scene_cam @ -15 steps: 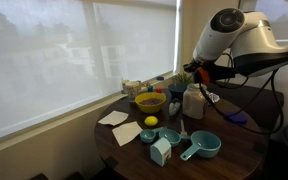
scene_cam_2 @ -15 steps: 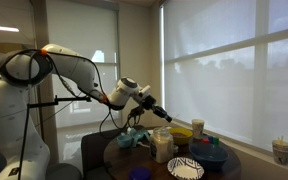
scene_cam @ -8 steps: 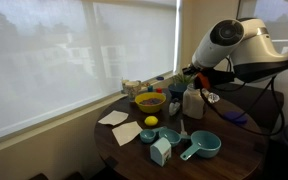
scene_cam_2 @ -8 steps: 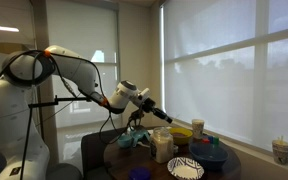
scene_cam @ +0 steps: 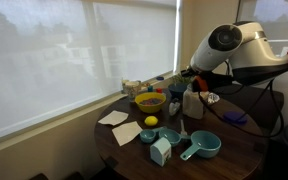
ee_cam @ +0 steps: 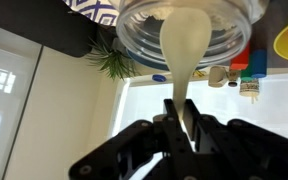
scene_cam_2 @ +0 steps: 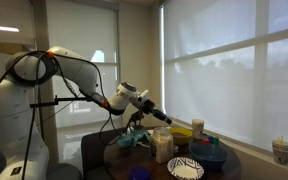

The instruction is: Pick up a white plastic spoon on the right and put it in the sugar jar

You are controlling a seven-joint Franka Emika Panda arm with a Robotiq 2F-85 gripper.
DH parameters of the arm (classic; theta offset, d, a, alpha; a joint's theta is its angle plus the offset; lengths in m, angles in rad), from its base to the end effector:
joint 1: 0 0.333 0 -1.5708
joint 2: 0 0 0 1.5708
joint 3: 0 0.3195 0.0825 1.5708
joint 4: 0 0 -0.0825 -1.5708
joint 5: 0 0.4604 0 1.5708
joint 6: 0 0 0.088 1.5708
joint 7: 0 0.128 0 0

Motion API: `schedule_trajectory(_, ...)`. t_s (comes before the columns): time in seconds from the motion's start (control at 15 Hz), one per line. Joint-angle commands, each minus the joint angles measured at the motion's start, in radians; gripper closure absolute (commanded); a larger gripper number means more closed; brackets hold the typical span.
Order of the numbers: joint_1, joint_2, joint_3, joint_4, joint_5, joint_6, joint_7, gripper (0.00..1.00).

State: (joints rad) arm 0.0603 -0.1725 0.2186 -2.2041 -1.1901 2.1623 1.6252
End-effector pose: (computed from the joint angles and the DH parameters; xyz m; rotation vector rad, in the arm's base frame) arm 0.5867 0.1152 0.4473 2.2175 -0.7867 1.1799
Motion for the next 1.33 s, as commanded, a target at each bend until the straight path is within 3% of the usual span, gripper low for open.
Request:
schedule_trajectory(0.0, 0.040, 0.010, -0.002, -0.025, -0.044, -0.036, -0.004, 0.97)
schedule_trajectory(0.53, 0.097, 0.025, 0.016, -0.073, -0.051, -0.148, 0.056, 0.97)
schedule_trajectory(0.6, 0.098, 0.024, 0.014, -0.072, -0.053, -0.155, 0.059, 0.62)
schedule_trajectory(0.73, 0.096, 0.018, 0.011, -0.072, -0.061, -0.167, 0.062, 0.55)
schedule_trajectory(1.27, 0.096, -0.011, -0.008, -0.031, -0.101, -0.180, 0.082, 0.00)
